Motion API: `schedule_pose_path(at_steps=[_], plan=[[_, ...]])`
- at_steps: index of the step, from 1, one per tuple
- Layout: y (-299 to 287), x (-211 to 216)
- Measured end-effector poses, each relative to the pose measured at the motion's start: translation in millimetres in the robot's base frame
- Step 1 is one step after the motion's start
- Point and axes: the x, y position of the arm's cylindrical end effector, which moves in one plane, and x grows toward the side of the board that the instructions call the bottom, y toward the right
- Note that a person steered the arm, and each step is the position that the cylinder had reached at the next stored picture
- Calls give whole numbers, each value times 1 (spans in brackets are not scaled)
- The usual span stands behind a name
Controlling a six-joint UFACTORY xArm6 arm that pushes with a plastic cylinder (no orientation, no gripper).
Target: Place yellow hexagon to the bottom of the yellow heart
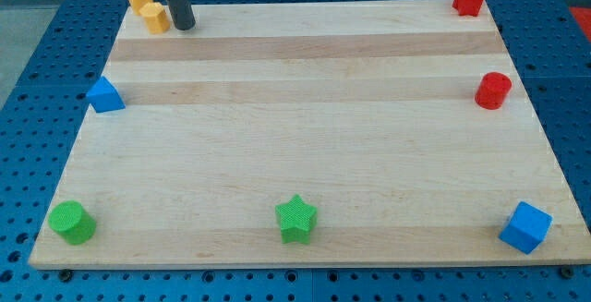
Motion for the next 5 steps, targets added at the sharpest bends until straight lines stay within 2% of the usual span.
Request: schedule_pose_path(at_steps=[2,5], plan=[[0,-18],[-27,-12]])
